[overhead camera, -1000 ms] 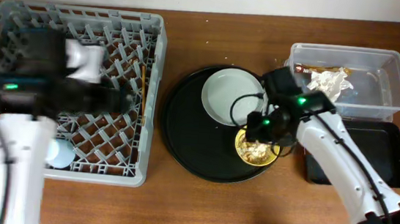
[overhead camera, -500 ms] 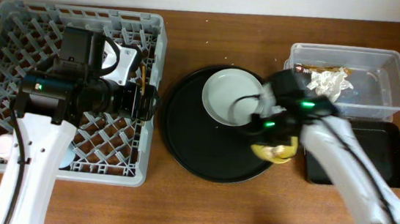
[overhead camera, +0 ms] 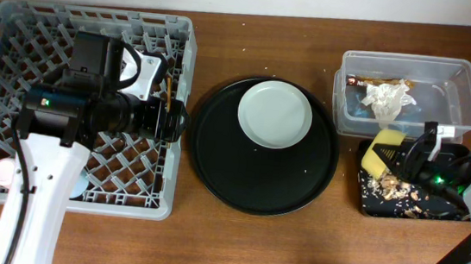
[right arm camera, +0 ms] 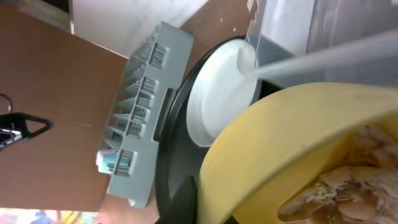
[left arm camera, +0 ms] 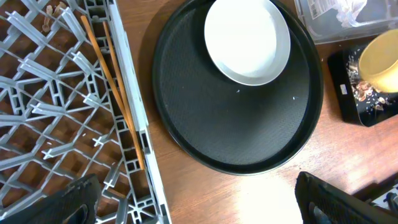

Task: Sort waste into correct bins and load items into the dishwasher rack
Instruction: 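Grasp the yellow bowl with the right gripper and tip scraps onto the black tray, then set the empty yellow bowl on the round tray and retract the right gripper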

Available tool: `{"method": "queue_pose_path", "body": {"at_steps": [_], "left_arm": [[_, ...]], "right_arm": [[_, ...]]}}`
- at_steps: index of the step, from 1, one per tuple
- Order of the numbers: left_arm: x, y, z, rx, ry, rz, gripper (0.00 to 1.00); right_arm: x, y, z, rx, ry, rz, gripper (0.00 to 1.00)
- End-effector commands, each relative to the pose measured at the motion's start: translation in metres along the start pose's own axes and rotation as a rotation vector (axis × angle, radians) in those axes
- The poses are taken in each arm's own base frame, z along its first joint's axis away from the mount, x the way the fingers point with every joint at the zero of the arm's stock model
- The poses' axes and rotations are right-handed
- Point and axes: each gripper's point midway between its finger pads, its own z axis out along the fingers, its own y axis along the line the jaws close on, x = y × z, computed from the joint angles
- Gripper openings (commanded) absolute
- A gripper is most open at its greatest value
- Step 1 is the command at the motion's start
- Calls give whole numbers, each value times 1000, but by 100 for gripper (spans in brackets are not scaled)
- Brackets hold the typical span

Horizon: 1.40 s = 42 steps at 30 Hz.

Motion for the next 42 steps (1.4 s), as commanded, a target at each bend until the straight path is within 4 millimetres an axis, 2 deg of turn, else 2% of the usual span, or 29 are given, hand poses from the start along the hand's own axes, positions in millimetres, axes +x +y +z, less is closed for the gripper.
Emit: {"method": "queue_pose_path", "body": {"at_steps": [1,6,8,9,10,11,12,13,14,15,16,17,18,19,20,21,23,25,27,30,32,33,34,35,36,37,38,41,42], "left_arm": [[-2,-2,-3,2,-10,18,99],[-2,-2,-3,2,-10,18,99],[-2,-2,-3,2,-10,18,99],[-2,-2,-3,2,-10,18,99],[-2,-2,-3,2,-10,18,99],[-2,-2,-3,2,-10,18,99],[-2,-2,-3,2,-10,18,99],[-2,-2,-3,2,-10,18,99],[-2,-2,-3,2,-10,18,99],[-2,-2,-3,2,-10,18,99],[-2,-2,-3,2,-10,18,99],[-2,-2,-3,2,-10,18,99],[-2,-2,-3,2,-10,18,99],[-2,-2,-3,2,-10,18,99],[-2,-2,-3,2,-10,18,99],[-2,-2,-3,2,-10,18,99],[-2,-2,-3,2,-10,18,99],[-2,-2,-3,2,-10,18,99],[-2,-2,-3,2,-10,17,99],[3,-2,-3,2,11,11,99],[1,-3,-3,6,2,13,99],[2,-3,-3,6,7,12,99],[3,-3,-3,6,9,11,99],[2,-3,-3,6,8,11,99],[1,-3,-3,6,5,12,99],[2,-3,-3,6,5,12,99],[2,-3,-3,6,5,12,99],[2,-3,-3,6,5,12,99],[2,-2,-3,2,6,12,99]], "right_arm": [[-11,3,-13,-46,-75,-13,4],[-37,11,-65,-156,-289,82,4],[-38,7,-65,-136,-287,72,4],[-30,-16,-59,-6,-230,98,4],[-32,-7,-59,-67,-242,175,4],[-29,-14,-59,-16,-226,134,4],[-34,2,-61,-119,-257,203,4],[-35,14,-59,-141,-264,75,4],[-34,7,-56,-118,-242,151,4],[-36,24,-54,-179,-245,137,4],[-23,-18,-43,77,-149,189,4],[-21,-21,-41,94,-137,239,4],[-29,8,-39,-51,-164,177,4],[-33,14,-38,-60,-161,156,4],[-33,8,-38,0,-151,123,4],[-29,-17,-40,132,-137,243,4],[-31,27,-30,-52,-125,201,4],[-8,68,6,-16,25,110,4],[47,87,49,291,259,3,4],[127,87,110,692,487,-310,4],[173,71,154,737,612,-454,4],[185,64,163,735,660,-472,4],[186,64,169,737,704,-484,4],[180,72,174,710,699,-512,13],[178,84,179,657,707,-532,51],[173,91,180,653,705,-530,61],[163,102,179,654,700,-530,61],[107,157,158,636,597,-519,63],[89,187,146,585,524,-563,66]]}}
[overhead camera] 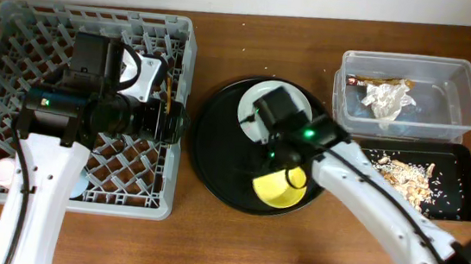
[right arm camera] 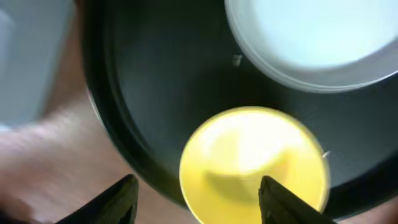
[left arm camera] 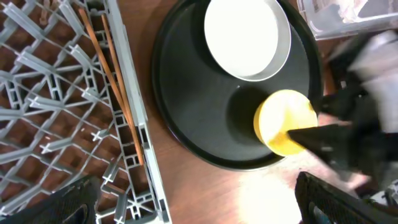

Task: Sort waste into correct bins and load items into the dishwasher rack
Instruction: 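Set the empty yellow bowl on the round tray and retract the right gripper, then grasp the yellow bowl with the left gripper and move it into the rack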

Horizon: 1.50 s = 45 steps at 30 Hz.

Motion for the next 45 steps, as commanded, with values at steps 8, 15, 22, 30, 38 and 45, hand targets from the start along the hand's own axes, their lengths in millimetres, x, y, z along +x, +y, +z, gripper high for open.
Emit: {"method": "queue_pose_path", "body": {"at_steps": [8,15,22,30,38,45], "left_arm": [[-4,-1,-3,-7,-18,21,99],[-4,-1,-3,-7,-18,21,99],[-4,-1,-3,-7,-18,21,99],[-4,-1,-3,-7,-18,21,99],[-33,-60,-9,318,-133,96,99],[74,-114,204,79,443,225,77]], "right_arm": [[7,16,-230,-123,-643,-92,98],[71,-81,-244,265,-712,69,98],[107,-148,-116,398,-1025,82,98],[100,-144,-76,341,-1188,-5,99],[100,-144,-76,341,-1188,-6,98],[100,-144,-76,341,-1188,-6,98]]}}
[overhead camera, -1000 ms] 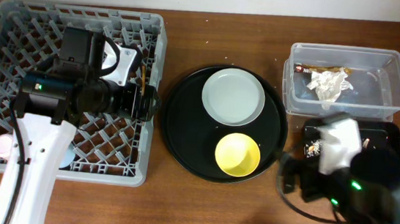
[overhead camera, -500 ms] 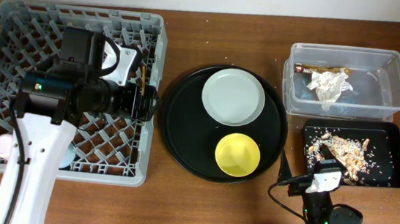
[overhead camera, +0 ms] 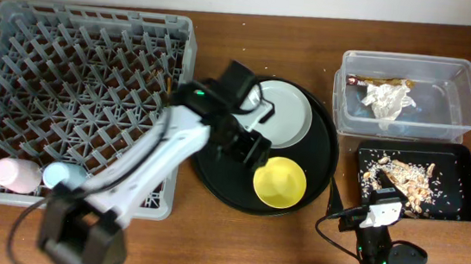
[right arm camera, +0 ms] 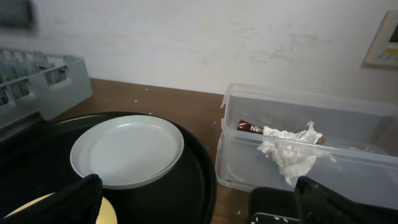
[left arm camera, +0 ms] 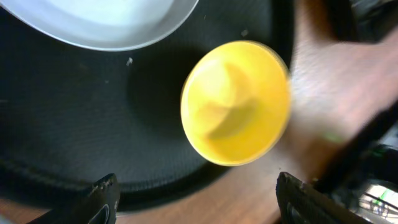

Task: Sort waste into correct bins and load items into the dishwasher rack
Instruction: 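Grasp the yellow bowl with the left gripper and move it into the rack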

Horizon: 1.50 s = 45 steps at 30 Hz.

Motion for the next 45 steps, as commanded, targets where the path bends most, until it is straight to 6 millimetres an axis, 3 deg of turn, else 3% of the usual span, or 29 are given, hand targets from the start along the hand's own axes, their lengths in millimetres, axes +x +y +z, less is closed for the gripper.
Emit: {"method": "queue_pose_path", "body": {"at_steps": [1,4,5,6,8,9,11,13,14,15,18,22,26,29,30,32,33,34,35,36,39,41,42,45], "left_arm": [[17,10,73,-34,167,-85,64],[32,13,119,31,270,-125,47],[36,12,126,47,289,-133,15],[33,12,123,50,281,-145,0],[15,13,101,47,233,-182,0],[-2,22,65,-14,173,-212,0],[-14,89,-28,-387,52,-285,0],[-3,167,-126,-880,-81,-421,0],[19,212,-196,-1212,-162,-544,0],[34,236,-220,-1332,-151,-591,0],[64,283,-251,-1521,-144,-702,0],[94,318,-250,-1599,-127,-792,0],[110,335,-203,-1601,-124,-795,0],[122,337,-172,-1525,-85,-795,0],[122,334,-152,-1417,-69,-802,0],[116,323,-143,-1383,-36,-752,0],[112,318,-141,-1378,-24,-717,9],[110,314,-141,-1376,-24,-704,36],[106,306,-150,-1372,-54,-699,72],[103,299,-165,-1361,-108,-713,74],[98,281,-192,-1308,-227,-744,45],[98,277,-201,-1307,-263,-753,52],[97,279,-209,-1276,-319,-786,63],[103,319,-211,-709,-541,-1058,69]], "right_arm": [[2,1,0,-6,1,-2,98],[2,1,0,-6,1,-2,99],[2,1,0,-6,1,-2,98],[2,1,0,-6,1,-2,99],[2,1,0,-6,1,-2,99],[2,1,0,-6,1,-2,99],[2,1,0,-6,1,-2,98],[2,1,0,-6,1,-2,98],[2,1,0,-6,1,-2,98],[2,1,0,-6,1,-2,98],[2,1,0,-6,1,-2,98],[2,1,0,-6,1,-2,98],[2,1,0,-6,1,-2,98],[2,1,0,-6,1,-2,98],[2,1,0,-6,1,-2,98],[2,1,0,-6,1,-2,98],[2,1,0,-6,1,-2,99],[2,1,0,-6,1,-2,98],[2,1,0,-6,1,-2,99],[2,1,0,-6,1,-2,98],[2,1,0,-6,1,-2,98],[2,1,0,-6,1,-2,99],[2,1,0,-6,1,-2,98],[2,1,0,-6,1,-2,98]]}}
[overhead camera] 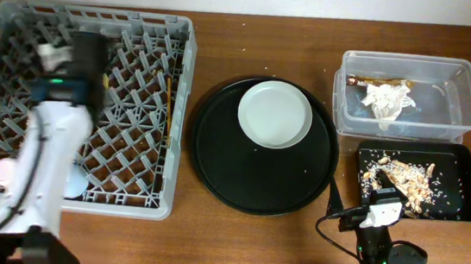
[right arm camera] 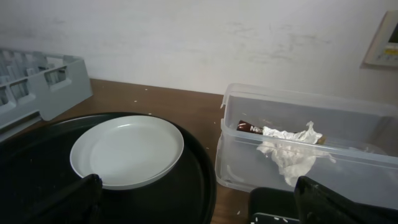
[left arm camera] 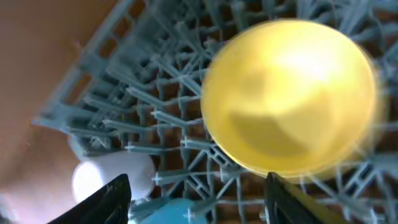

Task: Sort waste into correct bins and load items into the dishwasher rack
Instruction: 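Grasp the yellow bowl with the left gripper and move it into the rack, then stand the yellow bowl upright in the dish rack with the left gripper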

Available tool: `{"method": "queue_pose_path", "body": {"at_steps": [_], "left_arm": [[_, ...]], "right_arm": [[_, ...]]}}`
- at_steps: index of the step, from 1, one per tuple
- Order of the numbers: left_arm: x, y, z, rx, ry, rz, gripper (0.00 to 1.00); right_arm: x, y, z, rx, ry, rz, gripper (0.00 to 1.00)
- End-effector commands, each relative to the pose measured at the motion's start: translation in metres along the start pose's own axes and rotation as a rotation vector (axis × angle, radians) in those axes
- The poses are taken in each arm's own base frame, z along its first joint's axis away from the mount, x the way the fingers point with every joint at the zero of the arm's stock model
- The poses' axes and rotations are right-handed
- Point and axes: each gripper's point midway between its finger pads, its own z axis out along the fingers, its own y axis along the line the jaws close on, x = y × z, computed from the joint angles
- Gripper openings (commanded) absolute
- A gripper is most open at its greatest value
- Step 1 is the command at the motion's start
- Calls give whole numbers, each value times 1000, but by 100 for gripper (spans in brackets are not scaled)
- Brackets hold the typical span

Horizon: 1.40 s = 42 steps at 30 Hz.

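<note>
The yellow bowl point(left arm camera: 289, 96) fills the left wrist view, blurred, over the grey dishwasher rack point(overhead camera: 183, 49) just beyond my fingertips. Overhead, my left arm hides it. My left gripper point(left arm camera: 196, 199) is open, with rack bars and a blue cup point(left arm camera: 180, 211) showing between its fingers, and it hovers over the rack's left half point(overhead camera: 73, 64). A white plate point(overhead camera: 275, 112) lies on the round black tray point(overhead camera: 215, 165). My right gripper point(right arm camera: 199, 205) is open and parked low at the table's front right point(overhead camera: 380, 207).
A pink cup point(overhead camera: 2, 170) and the blue cup sit in the rack's front left corner. Chopsticks point(overhead camera: 171, 104) lie along its right side. At the right stand a clear bin holding a tissue point(overhead camera: 388, 99) and a black bin of food scraps point(overhead camera: 404, 176).
The yellow bowl has left the black tray and now shows over the rack in the left wrist view. My left arm has moved from the tray to the rack's left half. The right arm is unchanged.
My right gripper first held the yellow bowl tipped at the black scrap bin. Then the bowl sat emptied on the round tray under that gripper. Later the right arm was parked and my left gripper stood open over the bowl. Now the bowl is at the rack.
</note>
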Motion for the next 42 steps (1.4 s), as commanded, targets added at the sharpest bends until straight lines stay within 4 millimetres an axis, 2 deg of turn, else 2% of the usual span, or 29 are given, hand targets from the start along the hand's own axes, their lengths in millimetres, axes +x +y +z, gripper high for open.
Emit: {"method": "queue_pose_path", "body": {"at_steps": [1,3,4,6,7,8,9,11,13,15,17,19,20,21,22,24,25,27,29,32,35,38,39,41,42], "left_arm": [[-25,3,17,525,143,-328,70],[-25,23,49,531,172,-382,72],[-21,22,62,525,195,-380,72],[-15,-3,77,623,239,-341,69],[-8,-7,83,624,269,-340,59],[-4,-9,86,622,287,-338,54],[-2,-10,89,619,298,-336,41],[2,-10,92,610,312,-334,0],[-17,-1,73,619,249,-331,0],[-51,34,35,465,88,-273,0],[-56,54,8,221,-13,-169,0],[-49,61,-1,-3,-36,-65,0],[-51,48,-8,-117,-79,20,0],[-51,38,-11,-150,-95,58,0],[-46,8,-19,-251,-140,190,0],[-48,-11,-30,-462,-237,320,0],[-47,-22,-29,-536,-267,374,0],[-37,-40,-8,-630,-263,466,0],[-42,-38,-11,-731,-302,494,0],[-48,-31,-22,-777,-335,482,0],[-29,-48,2,-611,-258,446,0],[-18,-55,16,-617,-229,496,0],[-15,-58,17,-643,-231,531,0],[-31,-46,-4,-793,-302,590,0],[-28,-48,-3,-775,-295,592,0]], "right_arm": [[2,1,0,-6,2,-2,99],[2,1,0,-6,2,-2,98],[2,1,0,-6,2,-2,98],[2,1,0,-6,2,-2,98],[2,1,0,-6,2,-2,99],[2,1,0,-6,2,-2,98],[2,1,0,-6,2,-2,98],[2,1,0,-6,2,-2,98],[2,1,0,-6,2,-2,98],[2,1,0,-6,2,-2,99],[2,1,0,-6,2,-2,98],[2,1,0,-6,2,-2,98],[2,1,0,-6,2,-2,99],[2,1,0,-6,2,-2,98],[2,1,0,-6,2,-2,99],[2,1,0,-6,2,-2,98],[2,1,0,-6,2,-2,99],[2,1,0,-6,2,-2,98],[2,1,0,-6,2,-2,98],[2,1,0,-6,2,-2,98],[2,1,0,-6,2,-2,99],[2,1,0,-6,2,-2,98],[2,1,0,-6,2,-2,98],[2,1,0,-6,2,-2,99],[2,1,0,-6,2,-2,98]]}}
